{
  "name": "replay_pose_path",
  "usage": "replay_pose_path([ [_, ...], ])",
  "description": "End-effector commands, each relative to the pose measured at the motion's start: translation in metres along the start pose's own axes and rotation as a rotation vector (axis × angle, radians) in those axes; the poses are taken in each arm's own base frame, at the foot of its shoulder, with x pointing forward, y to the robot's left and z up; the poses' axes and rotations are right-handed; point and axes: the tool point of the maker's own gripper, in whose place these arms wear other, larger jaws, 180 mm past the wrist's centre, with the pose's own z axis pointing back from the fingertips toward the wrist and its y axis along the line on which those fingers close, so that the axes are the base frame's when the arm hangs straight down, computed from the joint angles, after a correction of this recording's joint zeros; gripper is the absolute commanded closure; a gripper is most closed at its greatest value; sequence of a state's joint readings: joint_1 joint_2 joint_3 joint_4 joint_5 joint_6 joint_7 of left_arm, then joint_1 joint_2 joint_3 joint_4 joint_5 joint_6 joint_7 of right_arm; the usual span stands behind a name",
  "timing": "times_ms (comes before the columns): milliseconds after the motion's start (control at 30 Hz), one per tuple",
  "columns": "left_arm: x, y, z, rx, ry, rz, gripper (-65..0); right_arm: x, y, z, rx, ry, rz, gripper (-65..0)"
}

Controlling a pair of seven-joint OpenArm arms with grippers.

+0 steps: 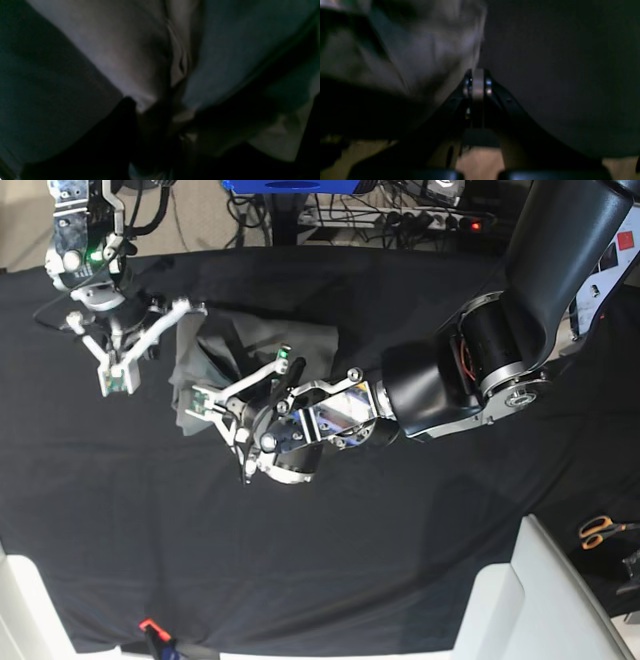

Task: Fold the T-shirt properly
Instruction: 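Hold the bundle with both grippers and square its edges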

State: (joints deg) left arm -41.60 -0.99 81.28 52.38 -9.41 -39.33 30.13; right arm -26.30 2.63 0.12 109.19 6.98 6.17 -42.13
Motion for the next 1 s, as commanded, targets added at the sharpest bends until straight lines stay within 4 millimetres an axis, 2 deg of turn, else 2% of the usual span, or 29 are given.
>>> replay_pose_path([
  [0, 0.001, 0.012, 0.008, 0.017, 0.009, -0.017, 0.0, 0.007, 0.009, 0.003, 0.033, -0.028, 0.012, 0.0],
  [167, 0.001, 0.014, 0.009, 0.021, 0.012, -0.018, 0.0, -0.002, 0.033, 0.002, 0.131, 0.022, 0.075, 0.0],
  [267, 0.0, 0.016, 0.01, 0.024, 0.014, -0.018, 0.0, -0.007, 0.039, 0.002, 0.151, 0.047, 0.085, 0.0],
  [467, -0.001, 0.017, 0.01, 0.025, 0.017, -0.014, 0.0, -0.016, 0.059, -0.011, 0.219, 0.085, 0.11, 0.0],
  [600, -0.001, 0.017, 0.01, 0.025, 0.017, -0.014, 0.0, -0.008, 0.064, -0.022, 0.234, 0.082, 0.119, 0.0],
  [833, -0.003, 0.017, 0.01, 0.026, 0.02, -0.014, 0.0, 0.019, 0.06, -0.034, 0.224, 0.043, 0.125, 0.0],
  [967, -0.003, 0.017, 0.01, 0.026, 0.02, -0.014, 0.0, 0.022, 0.059, -0.042, 0.223, 0.048, 0.122, 0.0],
])
